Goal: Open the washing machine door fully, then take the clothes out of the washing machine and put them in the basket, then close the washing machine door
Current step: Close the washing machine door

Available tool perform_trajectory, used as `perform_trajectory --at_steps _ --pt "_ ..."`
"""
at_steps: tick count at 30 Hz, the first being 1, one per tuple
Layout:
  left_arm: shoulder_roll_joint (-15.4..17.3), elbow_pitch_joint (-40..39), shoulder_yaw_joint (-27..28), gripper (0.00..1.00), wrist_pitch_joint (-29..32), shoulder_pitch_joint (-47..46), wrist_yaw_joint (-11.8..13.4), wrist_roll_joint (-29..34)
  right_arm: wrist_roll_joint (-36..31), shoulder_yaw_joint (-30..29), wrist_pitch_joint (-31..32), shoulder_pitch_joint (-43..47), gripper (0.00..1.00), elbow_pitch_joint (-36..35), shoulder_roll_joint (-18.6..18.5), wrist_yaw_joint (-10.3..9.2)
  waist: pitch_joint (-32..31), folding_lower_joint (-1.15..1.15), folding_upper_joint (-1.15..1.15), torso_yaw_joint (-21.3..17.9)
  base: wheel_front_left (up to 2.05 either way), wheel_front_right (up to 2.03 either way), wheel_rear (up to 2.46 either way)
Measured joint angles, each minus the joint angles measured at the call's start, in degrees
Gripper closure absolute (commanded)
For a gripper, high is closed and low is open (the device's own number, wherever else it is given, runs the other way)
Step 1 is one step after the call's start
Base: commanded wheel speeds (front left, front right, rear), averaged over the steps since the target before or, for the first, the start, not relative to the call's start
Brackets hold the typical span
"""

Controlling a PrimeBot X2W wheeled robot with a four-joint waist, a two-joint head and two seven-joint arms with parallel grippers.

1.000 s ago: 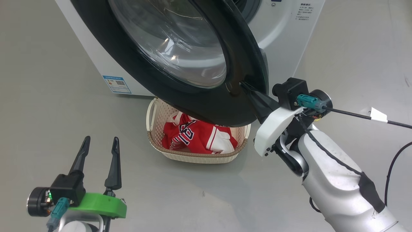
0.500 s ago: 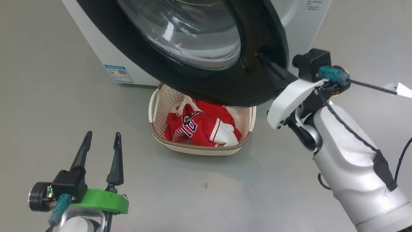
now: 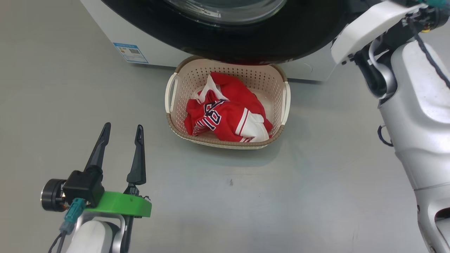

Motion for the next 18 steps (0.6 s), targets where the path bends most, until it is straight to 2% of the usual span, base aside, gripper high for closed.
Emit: perform_trajectory --at_steps 12,18 --pt "-1.57 0.59 -0.76 0.0 -0.02 -3.54 -0.56 -0.01 -0.71 -2.66 -2.0 -7.91 1.0 4.27 -3.26 -0.21 5.27 0.0 0.0 3.02 0.0 0.0 0.0" --pt "-1.8 1.69 -0.52 0.0 -0.2 -4.08 -0.57 -0.02 -0.7 -2.79 -3.58 -8.94 1.0 7.04 -2.72 -0.18 6.45 0.0 0.0 4.49 0.0 0.0 0.0"
